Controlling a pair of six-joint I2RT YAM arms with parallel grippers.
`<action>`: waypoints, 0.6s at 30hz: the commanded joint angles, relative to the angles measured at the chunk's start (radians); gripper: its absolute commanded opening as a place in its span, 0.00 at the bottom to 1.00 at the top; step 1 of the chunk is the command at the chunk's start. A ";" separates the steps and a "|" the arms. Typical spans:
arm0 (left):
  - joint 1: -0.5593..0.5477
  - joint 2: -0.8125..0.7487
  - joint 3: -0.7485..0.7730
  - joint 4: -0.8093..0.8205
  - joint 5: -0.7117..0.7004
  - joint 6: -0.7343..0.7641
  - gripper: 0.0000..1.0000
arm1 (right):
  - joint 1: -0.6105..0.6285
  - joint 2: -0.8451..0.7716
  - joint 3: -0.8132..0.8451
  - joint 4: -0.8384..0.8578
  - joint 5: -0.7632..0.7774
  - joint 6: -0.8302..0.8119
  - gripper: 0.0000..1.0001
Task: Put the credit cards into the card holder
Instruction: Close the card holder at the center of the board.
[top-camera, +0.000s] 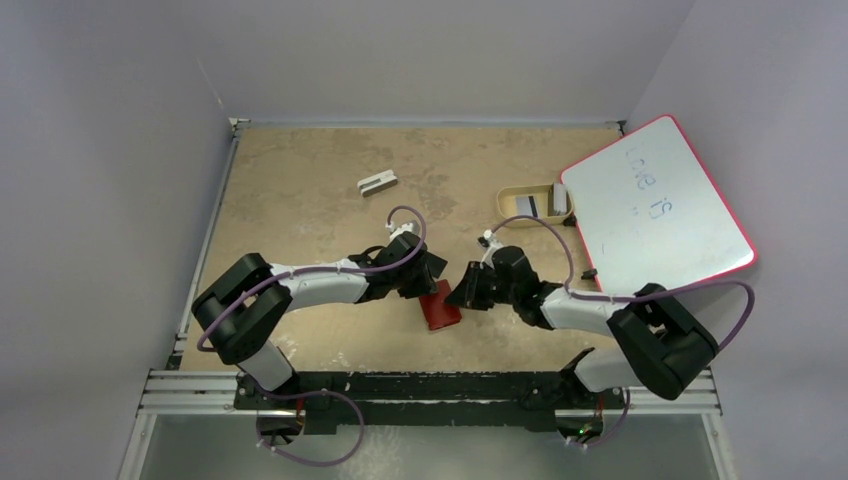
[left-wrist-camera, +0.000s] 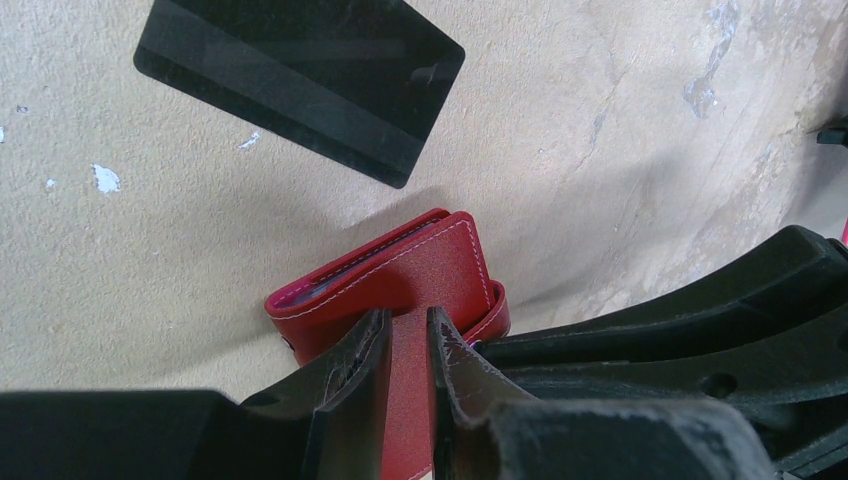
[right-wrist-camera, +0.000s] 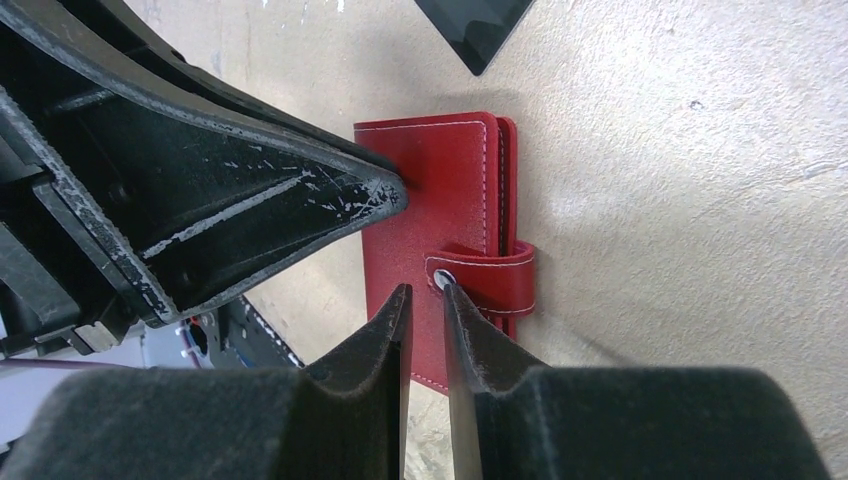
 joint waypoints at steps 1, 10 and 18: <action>0.001 0.000 -0.019 0.018 0.001 -0.014 0.19 | 0.006 -0.017 0.056 -0.025 0.001 -0.016 0.20; 0.001 -0.001 -0.021 0.012 -0.004 -0.009 0.19 | 0.005 -0.101 0.101 -0.207 0.097 -0.049 0.20; 0.000 -0.007 -0.024 0.011 -0.005 -0.010 0.20 | 0.005 -0.045 0.099 -0.180 0.084 -0.071 0.19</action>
